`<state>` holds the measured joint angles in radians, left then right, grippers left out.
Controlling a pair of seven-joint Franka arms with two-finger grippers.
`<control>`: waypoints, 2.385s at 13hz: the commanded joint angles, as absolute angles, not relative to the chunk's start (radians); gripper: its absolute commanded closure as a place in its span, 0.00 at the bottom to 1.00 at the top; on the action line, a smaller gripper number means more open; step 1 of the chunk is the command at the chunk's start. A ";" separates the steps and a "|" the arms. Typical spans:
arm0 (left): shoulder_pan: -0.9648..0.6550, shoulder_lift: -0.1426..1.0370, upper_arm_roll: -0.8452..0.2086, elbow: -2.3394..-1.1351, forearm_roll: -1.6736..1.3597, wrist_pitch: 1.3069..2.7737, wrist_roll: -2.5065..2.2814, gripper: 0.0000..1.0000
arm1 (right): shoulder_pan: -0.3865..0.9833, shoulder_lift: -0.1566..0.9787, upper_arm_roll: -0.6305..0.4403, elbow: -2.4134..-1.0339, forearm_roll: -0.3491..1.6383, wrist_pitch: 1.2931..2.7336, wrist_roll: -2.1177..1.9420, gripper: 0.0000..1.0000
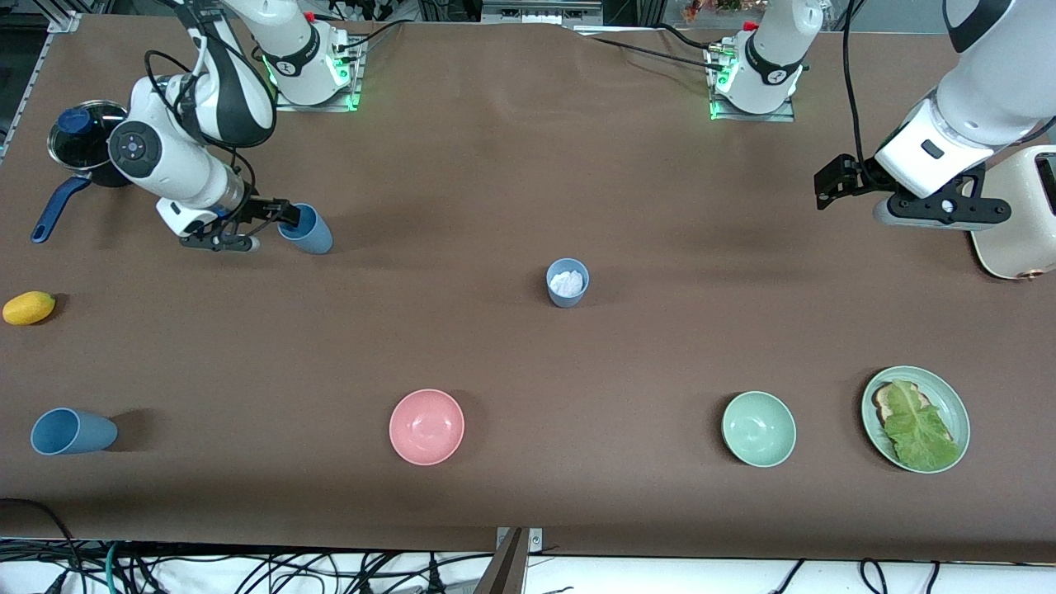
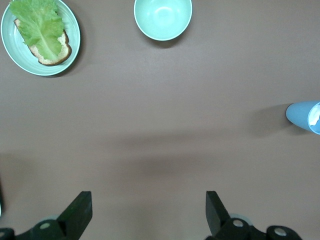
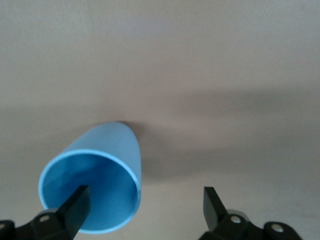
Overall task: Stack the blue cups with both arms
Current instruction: 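Reach the right gripper to the other blue cup and grasp it, then lift the blue cup with the right gripper over the tissue cup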
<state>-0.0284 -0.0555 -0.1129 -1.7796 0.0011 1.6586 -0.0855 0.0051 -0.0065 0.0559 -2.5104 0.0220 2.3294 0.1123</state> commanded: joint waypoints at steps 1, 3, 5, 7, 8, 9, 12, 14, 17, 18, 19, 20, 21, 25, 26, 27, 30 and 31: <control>-0.020 -0.063 -0.117 -1.781 0.002 1.652 -0.075 0.00 | -0.002 -0.069 0.068 -2.565 0.032 2.350 0.091 0.00; -0.020 -0.063 -0.117 -1.781 0.002 1.652 -0.075 0.00 | -0.003 -0.052 0.067 -2.582 0.032 2.388 0.080 0.00; -0.018 -0.063 -0.117 -1.781 0.002 1.652 -0.075 0.00 | -0.003 -0.032 0.067 -2.609 0.032 2.454 0.075 0.09; -0.018 -0.063 -0.117 -1.781 0.002 1.652 -0.075 0.00 | -0.005 -0.022 0.067 -2.611 0.032 2.461 0.063 0.27; -0.018 -0.063 -0.115 -1.781 0.002 1.652 -0.074 0.00 | -0.005 -0.021 0.067 -2.609 0.032 2.461 0.072 0.36; -0.018 -0.063 -0.115 -1.781 0.002 1.652 -0.074 0.00 | -0.005 -0.021 0.072 -2.605 0.032 2.461 0.083 0.46; -0.020 -0.063 -0.115 -1.781 0.002 1.652 -0.071 0.00 | -0.005 -0.021 0.081 -2.605 0.034 2.462 0.084 0.83; -0.020 -0.063 -0.117 -1.781 0.002 1.652 -0.074 0.00 | -0.005 -0.021 0.081 -2.603 0.061 2.461 0.084 1.00; -0.020 -0.061 -0.115 -1.769 0.006 1.652 -0.074 0.00 | -0.005 -0.023 0.087 -2.542 0.106 2.413 0.092 1.00; -0.020 -0.060 -0.115 -1.766 0.006 1.652 -0.074 0.00 | -0.005 -0.018 0.090 -2.490 0.123 2.375 0.092 1.00; -0.020 -0.055 -0.115 -1.763 0.006 1.652 -0.074 0.00 | -0.005 0.000 0.106 -2.418 0.156 2.308 0.092 1.00; -0.020 -0.054 -0.115 -1.760 0.006 1.652 -0.074 0.00 | -0.003 0.032 0.123 -2.316 0.204 2.218 0.098 1.00; -0.020 -0.054 -0.117 -1.761 0.006 1.652 -0.074 0.00 | -0.002 0.070 0.124 -2.208 0.233 2.119 0.126 1.00; -0.020 -0.054 -0.117 -1.759 0.006 1.652 -0.072 0.00 | 0.197 0.175 0.121 -1.897 0.236 1.911 0.452 1.00; -0.020 -0.054 -0.117 -1.761 0.006 1.652 -0.071 0.00 | 0.266 0.198 0.121 -1.853 0.236 1.910 0.566 1.00; -0.020 -0.054 -0.117 -1.761 0.006 1.652 -0.071 0.00 | 0.338 0.231 0.121 -1.801 0.236 1.908 0.684 1.00; -0.018 -0.054 -0.115 -1.761 0.006 1.652 -0.066 0.00 | 0.524 0.381 0.118 -1.561 0.233 1.859 1.018 1.00; -0.018 -0.054 -0.115 -1.761 0.006 1.652 -0.066 0.00 | 0.569 0.432 0.118 -1.478 0.230 1.833 1.101 1.00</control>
<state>-0.0267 -0.0554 -0.1103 -1.7744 0.0011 1.6583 -0.0855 0.5081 0.3041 0.1318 -1.6798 0.2288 1.9161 0.9689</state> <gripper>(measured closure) 0.000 0.947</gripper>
